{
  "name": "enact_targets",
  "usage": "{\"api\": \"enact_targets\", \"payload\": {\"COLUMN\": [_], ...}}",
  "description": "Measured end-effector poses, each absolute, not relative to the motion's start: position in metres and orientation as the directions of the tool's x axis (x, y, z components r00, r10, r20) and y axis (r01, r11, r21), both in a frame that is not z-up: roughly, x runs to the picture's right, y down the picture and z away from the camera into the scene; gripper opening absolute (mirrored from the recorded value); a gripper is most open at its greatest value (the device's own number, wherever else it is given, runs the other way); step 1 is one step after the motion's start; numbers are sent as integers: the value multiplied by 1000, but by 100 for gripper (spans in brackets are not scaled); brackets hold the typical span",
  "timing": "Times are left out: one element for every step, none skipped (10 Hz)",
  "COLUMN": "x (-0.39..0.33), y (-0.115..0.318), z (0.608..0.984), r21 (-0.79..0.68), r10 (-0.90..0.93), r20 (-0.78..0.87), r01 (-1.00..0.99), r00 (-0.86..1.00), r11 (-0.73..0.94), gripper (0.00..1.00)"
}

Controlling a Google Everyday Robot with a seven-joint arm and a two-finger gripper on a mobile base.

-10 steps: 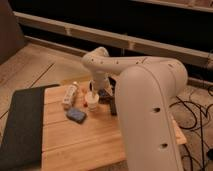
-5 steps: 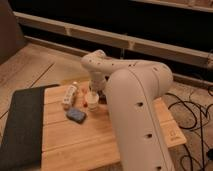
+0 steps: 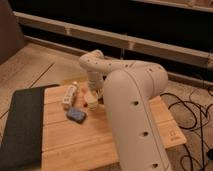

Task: Pick up the ceramic cup

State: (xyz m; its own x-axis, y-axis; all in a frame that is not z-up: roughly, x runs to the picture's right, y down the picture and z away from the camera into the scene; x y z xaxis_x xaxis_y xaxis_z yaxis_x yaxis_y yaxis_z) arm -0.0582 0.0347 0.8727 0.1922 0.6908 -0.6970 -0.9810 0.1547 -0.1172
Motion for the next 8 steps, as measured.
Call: {"api": "enact_targets", "payload": {"x": [-65,-71,-77,-82,-86,-87,-86,-87], "y": [27,20,12,3,-5,-12,-13,-13], "z": [863,851,838,821,805,791,788,788], "r21": [-137,-152,-168,-183,-191,-193,-191,-193], "r10": [708,726,747,771,793,809,813,813], "r20": [-676,-655,-630,-600,-576,-559,-555,-555], "r01": [-979,-978,-976,-975,-976,-978,-978,-978], "r00": [204,210,213,213,200,180,174,175], "r11": [151,146,136,127,108,84,78,79], "gripper": [0,0,0,0,0,0,0,0]}}
